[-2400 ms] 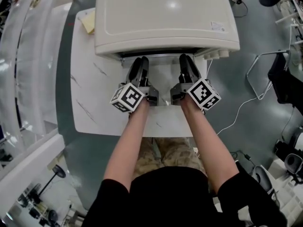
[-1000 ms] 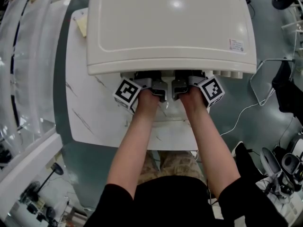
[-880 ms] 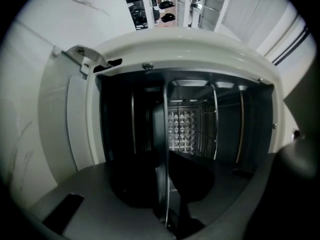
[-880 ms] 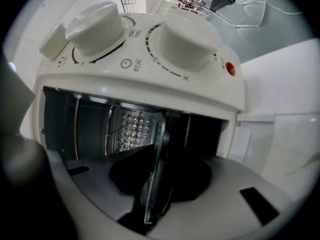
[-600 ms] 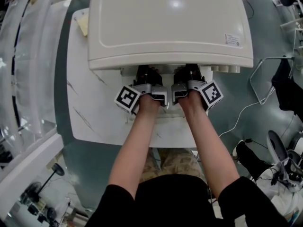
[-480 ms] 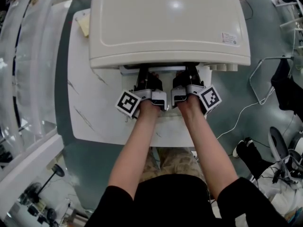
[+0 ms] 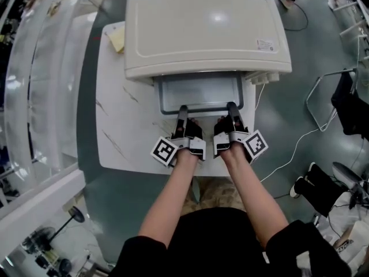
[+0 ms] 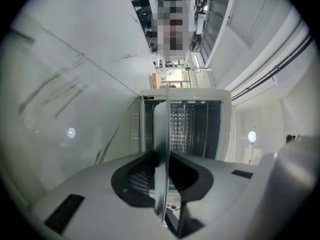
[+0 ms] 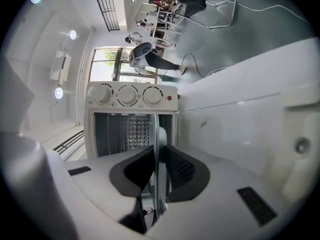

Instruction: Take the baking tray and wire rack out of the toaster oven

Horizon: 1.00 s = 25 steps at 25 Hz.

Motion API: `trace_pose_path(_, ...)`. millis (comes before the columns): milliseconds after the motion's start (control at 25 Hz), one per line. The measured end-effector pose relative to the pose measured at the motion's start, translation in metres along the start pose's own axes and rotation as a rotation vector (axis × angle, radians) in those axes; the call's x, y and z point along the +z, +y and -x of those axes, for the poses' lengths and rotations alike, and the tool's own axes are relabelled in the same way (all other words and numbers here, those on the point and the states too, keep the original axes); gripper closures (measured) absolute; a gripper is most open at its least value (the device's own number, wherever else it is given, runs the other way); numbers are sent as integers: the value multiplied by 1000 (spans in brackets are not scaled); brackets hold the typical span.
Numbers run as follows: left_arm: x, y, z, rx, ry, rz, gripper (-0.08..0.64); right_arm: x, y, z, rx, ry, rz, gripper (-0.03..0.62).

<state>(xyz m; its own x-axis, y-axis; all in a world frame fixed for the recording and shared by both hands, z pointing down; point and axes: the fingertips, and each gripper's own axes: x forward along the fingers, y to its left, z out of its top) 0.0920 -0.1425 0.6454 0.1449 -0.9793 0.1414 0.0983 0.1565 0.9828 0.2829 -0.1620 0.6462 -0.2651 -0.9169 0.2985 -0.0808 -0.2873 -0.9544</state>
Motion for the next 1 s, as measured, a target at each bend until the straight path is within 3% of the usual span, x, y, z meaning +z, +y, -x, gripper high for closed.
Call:
trace_pose_path(240,-16,6,54,26,38,11,476,-6,-12,53,-51,6,0,515)
trace_pose_path(640,-19,-9,129,13,166,47,477,-35,-4,123,-26,6,25,515)
trace_pose_path(1000,92,-44,197,27,277,23,476,-170,12,159,-45,-18,-13,514)
